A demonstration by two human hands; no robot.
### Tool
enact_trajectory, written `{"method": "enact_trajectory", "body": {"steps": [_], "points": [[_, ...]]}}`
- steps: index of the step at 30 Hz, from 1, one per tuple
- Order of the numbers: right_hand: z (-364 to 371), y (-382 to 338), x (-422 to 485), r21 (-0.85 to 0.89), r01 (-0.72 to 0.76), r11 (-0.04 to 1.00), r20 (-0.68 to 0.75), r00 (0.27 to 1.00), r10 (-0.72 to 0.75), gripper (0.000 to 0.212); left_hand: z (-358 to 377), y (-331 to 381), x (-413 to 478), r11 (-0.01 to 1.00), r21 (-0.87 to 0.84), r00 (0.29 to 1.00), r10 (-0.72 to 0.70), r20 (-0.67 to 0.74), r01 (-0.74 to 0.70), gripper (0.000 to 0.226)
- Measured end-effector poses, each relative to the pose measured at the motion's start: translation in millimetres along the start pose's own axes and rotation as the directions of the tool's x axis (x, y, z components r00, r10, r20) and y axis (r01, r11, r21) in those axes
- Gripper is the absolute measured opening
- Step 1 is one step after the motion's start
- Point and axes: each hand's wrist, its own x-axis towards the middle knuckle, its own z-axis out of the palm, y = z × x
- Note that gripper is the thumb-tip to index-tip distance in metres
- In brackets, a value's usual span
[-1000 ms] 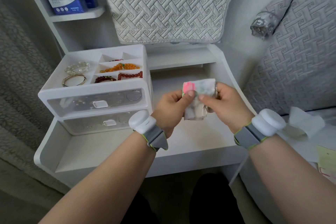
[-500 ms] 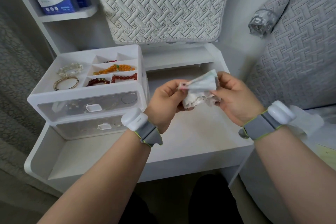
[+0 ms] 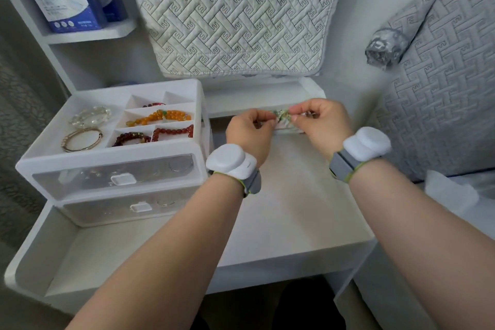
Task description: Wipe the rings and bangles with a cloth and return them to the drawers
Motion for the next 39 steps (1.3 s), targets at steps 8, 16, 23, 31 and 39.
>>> {"method": "enact_trajectory", "body": {"steps": [8, 16, 23, 31, 39], "points": [[11, 7, 51, -0.31, 0.047, 0.95, 0.01, 0.999, -0.046, 0.026, 33, -2, 51, 0.959, 0.279, 0.998, 0.054, 0.009, -0.054, 0.028], [24, 13, 83, -0.52, 0.179, 0.835, 0.1, 0.984, -0.148, 0.034, 45, -14, 84, 0.868, 0.473, 0.986, 0.167, 0.008, -0.151, 0.031], [35, 26, 98, -0.71, 0.262, 0.654, 0.212, 0.965, -0.156, 0.036, 58, -29, 82, 0.718, 0.691, 0.993, 0.122, -0.006, -0.084, 0.035], [36, 24, 87, -0.775, 0.373, 0.509, 0.335, 0.927, -0.169, 0.033, 57, -44, 74, 0.68, 0.715, 0.984, 0.159, 0.075, -0.164, 0.049], [34, 18, 77, -0.769, 0.321, 0.552, 0.391, 0.92, 0.009, 0.06, 53, -30, 65, 0.704, 0.7, 0.989, 0.023, 0.143, -0.117, 0.055]]}}
